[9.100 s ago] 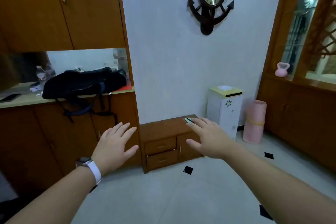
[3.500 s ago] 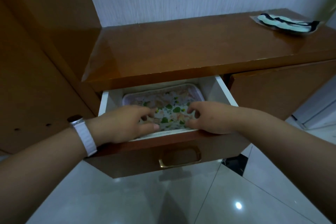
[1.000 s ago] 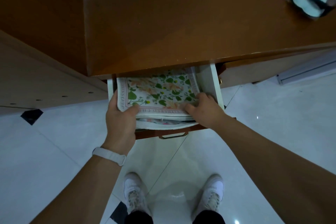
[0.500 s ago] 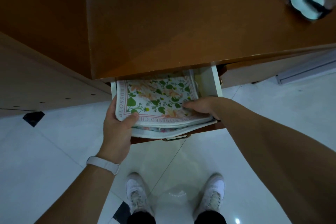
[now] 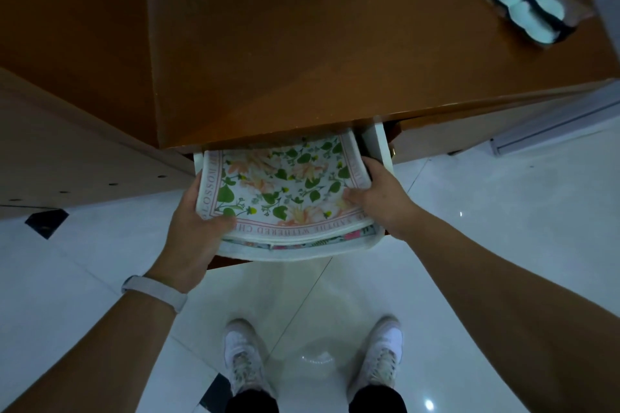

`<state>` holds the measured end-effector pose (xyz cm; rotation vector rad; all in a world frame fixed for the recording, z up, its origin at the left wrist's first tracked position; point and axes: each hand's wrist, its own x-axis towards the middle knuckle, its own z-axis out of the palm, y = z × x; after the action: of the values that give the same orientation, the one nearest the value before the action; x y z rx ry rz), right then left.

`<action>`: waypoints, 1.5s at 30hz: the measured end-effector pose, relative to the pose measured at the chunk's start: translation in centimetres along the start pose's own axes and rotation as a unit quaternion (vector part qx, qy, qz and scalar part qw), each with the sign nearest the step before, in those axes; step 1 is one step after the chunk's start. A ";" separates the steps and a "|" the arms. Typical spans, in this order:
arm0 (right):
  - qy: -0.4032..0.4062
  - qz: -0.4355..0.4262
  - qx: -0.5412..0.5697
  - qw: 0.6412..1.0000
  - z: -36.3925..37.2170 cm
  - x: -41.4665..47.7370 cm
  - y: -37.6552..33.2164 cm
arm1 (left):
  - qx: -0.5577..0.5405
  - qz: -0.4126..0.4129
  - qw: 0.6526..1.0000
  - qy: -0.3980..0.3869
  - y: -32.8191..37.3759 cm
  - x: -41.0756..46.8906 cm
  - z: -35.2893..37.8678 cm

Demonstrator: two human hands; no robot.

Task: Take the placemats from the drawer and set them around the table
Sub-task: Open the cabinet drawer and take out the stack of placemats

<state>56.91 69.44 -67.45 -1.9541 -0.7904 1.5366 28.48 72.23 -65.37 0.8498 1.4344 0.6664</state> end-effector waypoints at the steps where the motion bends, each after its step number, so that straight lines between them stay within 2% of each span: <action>1: 0.000 -0.009 0.009 1.000 -0.1 -0.7 0.1 | 0.002 0.002 1.000 -0.001 0.2 -0.3 0.1; 9: 0.020 -0.058 -0.023 0.998 -0.9 -6.1 0.6 | -0.008 -0.003 1.000 -0.013 1.0 -4.2 -0.2; 13: 0.032 -0.055 -0.024 0.998 -1.7 -9.5 0.1 | -0.003 -0.011 0.999 -0.032 2.9 -6.9 -0.2; 21: 0.028 -0.067 -0.024 0.997 -3.8 -17.7 -2.7 | 0.015 -0.007 1.000 -0.023 7.0 -14.9 0.0; 27: 0.066 -0.109 -0.039 0.991 -6.6 -22.9 -6.5 | -0.003 0.011 1.000 -0.020 11.6 -18.7 1.2; 32: 0.134 -0.139 -0.030 0.981 -10.3 -28.0 -10.8 | 0.010 0.045 0.996 -0.072 18.0 -20.4 3.2; 37: 0.228 -0.157 0.001 0.961 -12.2 -35.6 -14.5 | 0.032 0.071 0.985 -0.157 24.5 -22.4 4.6; 45: 0.404 -0.120 0.079 0.904 -10.1 -49.3 -16.7 | 0.104 0.126 0.933 -0.322 32.3 -28.4 6.1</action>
<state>55.71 44.87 -20.50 -2.0146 -0.4861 0.5203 36.34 66.24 -23.10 1.2935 0.8122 0.3668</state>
